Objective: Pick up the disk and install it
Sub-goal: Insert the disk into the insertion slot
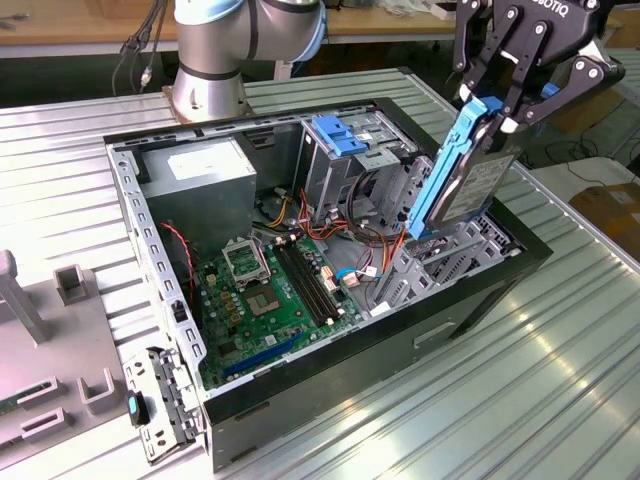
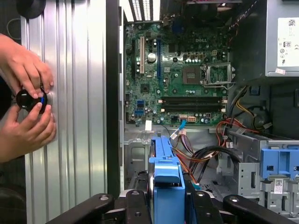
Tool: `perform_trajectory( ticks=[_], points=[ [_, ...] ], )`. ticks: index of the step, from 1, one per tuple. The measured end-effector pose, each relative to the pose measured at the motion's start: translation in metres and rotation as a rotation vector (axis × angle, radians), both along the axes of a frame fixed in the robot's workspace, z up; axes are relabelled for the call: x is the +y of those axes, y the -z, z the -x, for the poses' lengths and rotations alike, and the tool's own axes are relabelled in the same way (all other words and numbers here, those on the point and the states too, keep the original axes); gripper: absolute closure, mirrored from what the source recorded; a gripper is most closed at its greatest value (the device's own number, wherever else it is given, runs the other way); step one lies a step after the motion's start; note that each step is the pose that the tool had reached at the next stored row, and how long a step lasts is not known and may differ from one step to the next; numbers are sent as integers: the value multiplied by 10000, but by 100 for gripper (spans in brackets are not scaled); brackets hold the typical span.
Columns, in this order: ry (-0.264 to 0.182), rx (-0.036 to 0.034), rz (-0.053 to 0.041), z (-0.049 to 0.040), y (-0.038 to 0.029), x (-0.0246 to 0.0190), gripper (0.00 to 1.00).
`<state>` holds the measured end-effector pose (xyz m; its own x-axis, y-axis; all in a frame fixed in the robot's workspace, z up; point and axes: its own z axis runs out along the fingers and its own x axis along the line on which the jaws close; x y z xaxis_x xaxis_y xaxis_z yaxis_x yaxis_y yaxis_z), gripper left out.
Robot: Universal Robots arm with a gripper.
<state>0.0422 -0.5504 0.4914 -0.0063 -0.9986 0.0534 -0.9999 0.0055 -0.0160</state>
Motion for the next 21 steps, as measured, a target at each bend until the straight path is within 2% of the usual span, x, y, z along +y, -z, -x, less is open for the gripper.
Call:
perform_trajectory(
  ticks=[2, 5, 12, 16, 21],
  points=[
    [1, 0, -2, -55, 17, -6, 63],
    [2, 0, 2, -87, 49, -11, 63],
    [48, 0, 0, -92, 137, -11, 63],
    [57, 0, 1, -129, 185, -11, 63],
    [213, 0, 1, -138, 235, -12, 63]
  ],
)
